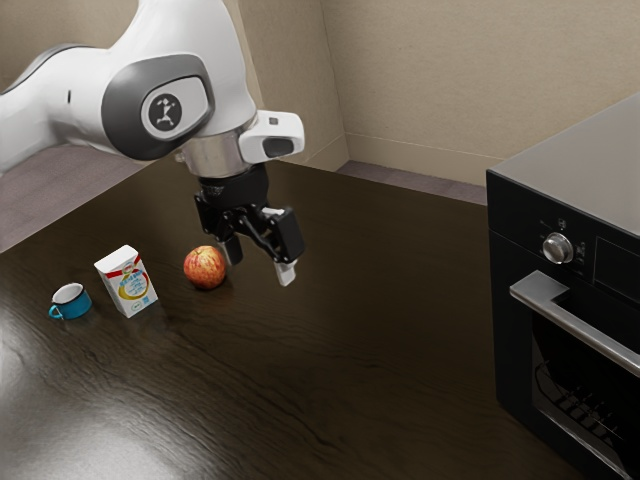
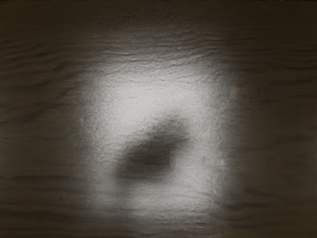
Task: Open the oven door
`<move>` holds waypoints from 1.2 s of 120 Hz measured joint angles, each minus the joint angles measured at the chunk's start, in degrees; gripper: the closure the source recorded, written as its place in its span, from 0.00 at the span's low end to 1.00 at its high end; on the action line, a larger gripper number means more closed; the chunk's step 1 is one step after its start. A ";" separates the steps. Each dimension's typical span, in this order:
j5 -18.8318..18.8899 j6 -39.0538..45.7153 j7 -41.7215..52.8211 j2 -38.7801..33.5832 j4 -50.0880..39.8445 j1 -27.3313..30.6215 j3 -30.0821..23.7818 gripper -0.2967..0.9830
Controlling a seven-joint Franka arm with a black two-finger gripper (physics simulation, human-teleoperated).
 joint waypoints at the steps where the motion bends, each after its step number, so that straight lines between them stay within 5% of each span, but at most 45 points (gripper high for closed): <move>1: -0.06 -0.30 0.02 0.72 2.08 -1.05 1.06 0.23; 10: -0.36 -2.44 0.19 3.86 11.70 -4.76 5.78 0.23; 24: -0.62 -4.56 0.42 4.60 14.69 -1.45 7.24 0.23; 34: -0.60 -5.52 1.49 -1.76 17.40 0.28 7.04 0.23; 43: -3.10 -5.03 8.71 -10.66 17.78 2.94 -1.28 0.23; 53: -2.56 -6.17 17.06 -11.91 17.32 -1.48 -15.07 0.23; 63: -1.88 -3.90 25.51 -14.91 9.74 -2.50 -21.89 0.23; 75: -3.64 2.29 36.15 -17.31 1.56 -3.69 -24.22 0.23; 94: -4.54 8.83 49.96 -10.72 2.06 -4.30 -29.39 0.23; 117: 1.96 11.73 60.45 -1.14 7.54 -4.74 -33.45 0.23; 144: 4.35 13.34 68.94 1.47 7.40 -4.59 -33.58 0.23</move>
